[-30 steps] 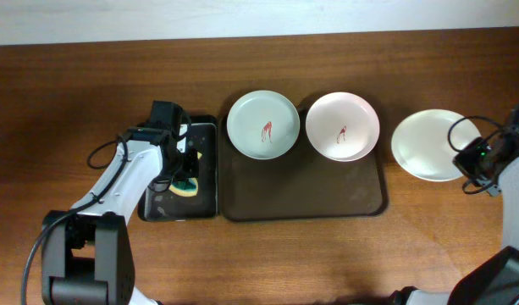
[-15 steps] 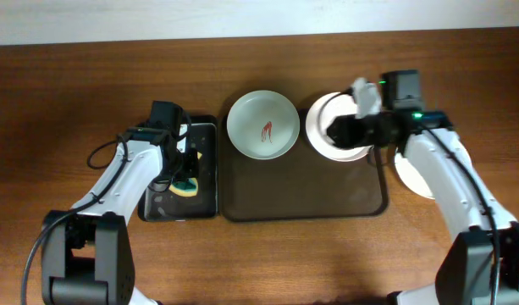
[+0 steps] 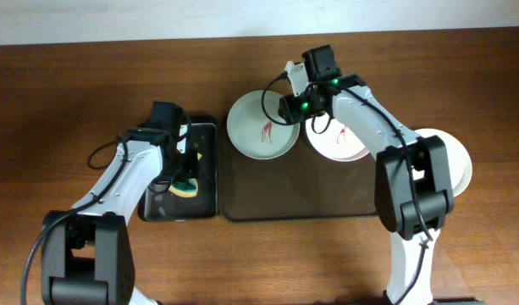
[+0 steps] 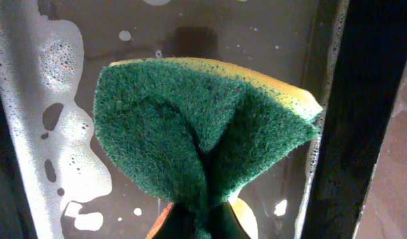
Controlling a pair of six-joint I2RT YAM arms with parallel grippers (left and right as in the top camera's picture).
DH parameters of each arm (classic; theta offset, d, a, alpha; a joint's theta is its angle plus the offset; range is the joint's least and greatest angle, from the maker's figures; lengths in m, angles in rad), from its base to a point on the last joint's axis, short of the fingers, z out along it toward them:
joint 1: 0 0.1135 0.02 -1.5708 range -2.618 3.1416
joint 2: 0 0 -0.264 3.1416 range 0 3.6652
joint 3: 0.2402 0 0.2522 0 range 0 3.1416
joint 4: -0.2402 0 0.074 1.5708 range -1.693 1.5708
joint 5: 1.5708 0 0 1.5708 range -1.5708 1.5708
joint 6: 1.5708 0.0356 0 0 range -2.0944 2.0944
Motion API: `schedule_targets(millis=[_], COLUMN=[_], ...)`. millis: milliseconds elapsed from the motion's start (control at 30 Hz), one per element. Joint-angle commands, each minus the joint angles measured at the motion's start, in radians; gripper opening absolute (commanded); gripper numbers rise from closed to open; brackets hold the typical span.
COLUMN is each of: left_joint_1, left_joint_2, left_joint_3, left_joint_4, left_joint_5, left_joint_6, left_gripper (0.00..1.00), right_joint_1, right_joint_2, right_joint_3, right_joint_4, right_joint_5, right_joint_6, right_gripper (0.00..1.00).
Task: Clean dirty plates on tray and stack at the side
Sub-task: 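Grip the light green plate rim with the right gripper and tilt it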
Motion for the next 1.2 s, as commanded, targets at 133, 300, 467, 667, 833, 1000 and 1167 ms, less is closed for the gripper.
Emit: schedule_targets(millis=[133,300,467,667,833,1000,1167], left_joint_1=[0.006,0.006,0.006,0.006,0.006,0.006,0.006], left_joint_2=[0.004,0.004,0.004,0.004,0.004,0.004,0.003], left_joint_3=[0.002,0.002,0.002,0.002,0.002,0.002,0.010], left_joint_4=[-0.003,-0.002,-0.002,-0.006,-0.006,-0.005,0.022], left_joint_5=[0.002,0.002,0.002,0.002,0.005,0.005,0.146], left_joint_6=[0.015,0.015,0.015,0.015,0.015,0.015,0.016], left_gripper=[0.00,0.00,0.00,0.00,0.00,0.00,0.00], right_joint_1=[0.009,0.008,0.008,0.010,0.009,0.010,0.049], right_joint_2=[0.044,-0.007,0.037,0.060,0.084,0.058,0.060], right_joint_3=[0.008,0.092,0.093,0.087,0.087,0.087,0.080], right_joint_4=[0.029,0.025,0.006,-0.051,-0.068,-0.328,-0.641], right_joint_5=[0.076,0.069,0.182,0.173,0.129,-0.040,-0.046], right_joint_6=[0.064,0.037,0.037,0.037,0.038,0.061,0.082], right_gripper=[0.47,0.49,0.52,0.41,0.23,0.04,0.04])
